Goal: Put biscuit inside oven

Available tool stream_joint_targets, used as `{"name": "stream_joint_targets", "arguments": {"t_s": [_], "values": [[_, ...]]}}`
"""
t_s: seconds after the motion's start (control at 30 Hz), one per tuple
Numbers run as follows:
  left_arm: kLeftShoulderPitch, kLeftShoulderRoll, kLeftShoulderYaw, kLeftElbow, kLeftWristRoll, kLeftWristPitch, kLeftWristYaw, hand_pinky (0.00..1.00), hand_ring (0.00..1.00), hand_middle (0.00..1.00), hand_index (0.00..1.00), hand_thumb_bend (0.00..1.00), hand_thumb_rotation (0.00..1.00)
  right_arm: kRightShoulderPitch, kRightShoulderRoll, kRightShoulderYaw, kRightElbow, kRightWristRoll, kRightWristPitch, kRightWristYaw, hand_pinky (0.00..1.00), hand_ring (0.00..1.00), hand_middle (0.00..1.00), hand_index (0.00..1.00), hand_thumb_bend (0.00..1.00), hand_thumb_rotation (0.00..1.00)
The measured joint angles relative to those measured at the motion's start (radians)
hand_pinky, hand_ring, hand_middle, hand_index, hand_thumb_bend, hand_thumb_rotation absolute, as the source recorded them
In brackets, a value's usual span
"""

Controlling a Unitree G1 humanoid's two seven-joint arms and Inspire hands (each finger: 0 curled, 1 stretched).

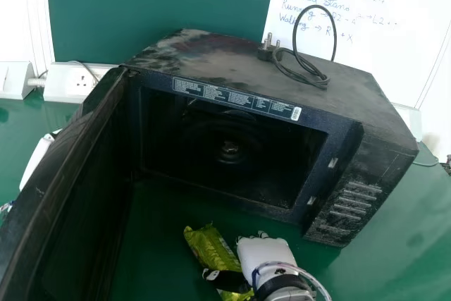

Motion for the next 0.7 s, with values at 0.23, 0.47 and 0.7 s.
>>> {"name": "stream_joint_targets", "arguments": {"t_s": [0.23,0.47,0.7], "values": [[0.000,-0.001,-0.004,-0.009,0.001,0.001,0.000,0.30,0.37,0.44,0.48,0.51,0.06,0.002,-0.007,0.044,0.001,-0.039,-0.007,0.000,0.75,0.87,0.88,0.84,0.84,0.50],[-0.003,-0.001,-0.008,-0.005,0.006,-0.005,0.000,0.30,0.36,0.44,0.48,0.51,0.06,0.036,-0.071,0.134,-0.013,-0.099,-0.069,-0.066,0.63,0.76,0.80,0.74,0.71,0.33],[-0.006,-0.001,-0.008,0.014,0.002,-0.011,-0.005,0.30,0.37,0.44,0.48,0.51,0.06,0.034,-0.079,0.156,-0.012,-0.112,-0.081,-0.067,0.56,0.70,0.75,0.69,0.67,0.40]]}}
